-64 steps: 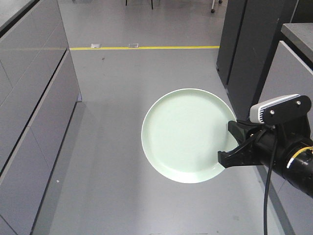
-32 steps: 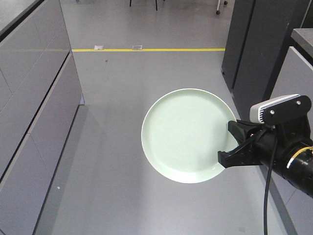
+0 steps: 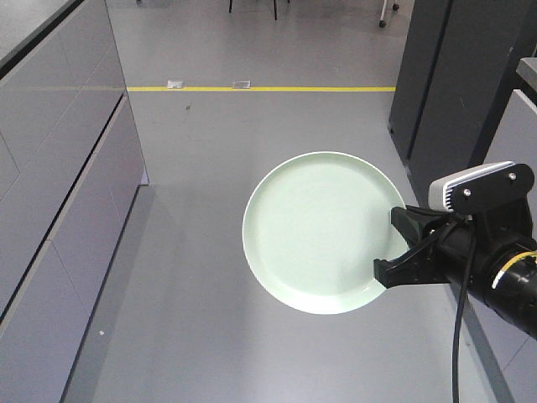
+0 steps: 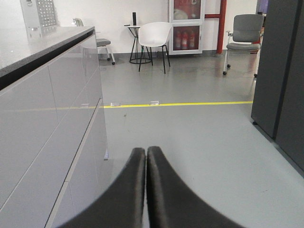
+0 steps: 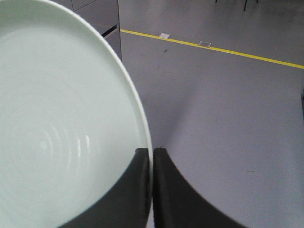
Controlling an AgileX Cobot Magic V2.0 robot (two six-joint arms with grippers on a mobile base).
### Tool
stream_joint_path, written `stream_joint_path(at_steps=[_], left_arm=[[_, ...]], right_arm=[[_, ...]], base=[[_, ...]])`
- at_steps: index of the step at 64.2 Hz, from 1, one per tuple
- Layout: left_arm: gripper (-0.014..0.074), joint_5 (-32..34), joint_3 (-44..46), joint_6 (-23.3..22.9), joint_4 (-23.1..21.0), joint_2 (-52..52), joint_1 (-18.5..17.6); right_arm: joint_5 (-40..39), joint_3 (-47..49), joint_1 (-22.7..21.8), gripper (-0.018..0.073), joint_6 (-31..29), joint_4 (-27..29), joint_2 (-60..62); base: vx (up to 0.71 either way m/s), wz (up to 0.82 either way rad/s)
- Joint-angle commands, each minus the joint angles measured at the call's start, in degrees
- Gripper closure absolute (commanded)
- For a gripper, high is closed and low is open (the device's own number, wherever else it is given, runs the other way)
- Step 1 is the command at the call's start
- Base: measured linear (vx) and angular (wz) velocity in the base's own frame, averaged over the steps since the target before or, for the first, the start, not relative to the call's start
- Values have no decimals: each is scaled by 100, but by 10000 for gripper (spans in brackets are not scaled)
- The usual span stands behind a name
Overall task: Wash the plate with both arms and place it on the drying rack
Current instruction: 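Keep carrying the plate forward toward the far counter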
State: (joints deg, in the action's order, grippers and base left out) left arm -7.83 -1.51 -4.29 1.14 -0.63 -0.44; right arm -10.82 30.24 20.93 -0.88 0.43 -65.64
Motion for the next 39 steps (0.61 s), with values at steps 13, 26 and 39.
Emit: stream_joint_path(at_steps=[13, 26, 39], left_arm=[[599, 417, -89, -65, -1, -92, -1], [599, 417, -89, -65, -1, -92, -1], [599, 417, -89, -65, -1, -92, -1]], right_arm=[[-468, 161, -15, 564, -14, -43, 130], [-468, 161, -15, 564, -14, -43, 130], [-468, 161, -15, 564, -14, -43, 130]], base=[[9, 3], [9, 3], [11, 1]])
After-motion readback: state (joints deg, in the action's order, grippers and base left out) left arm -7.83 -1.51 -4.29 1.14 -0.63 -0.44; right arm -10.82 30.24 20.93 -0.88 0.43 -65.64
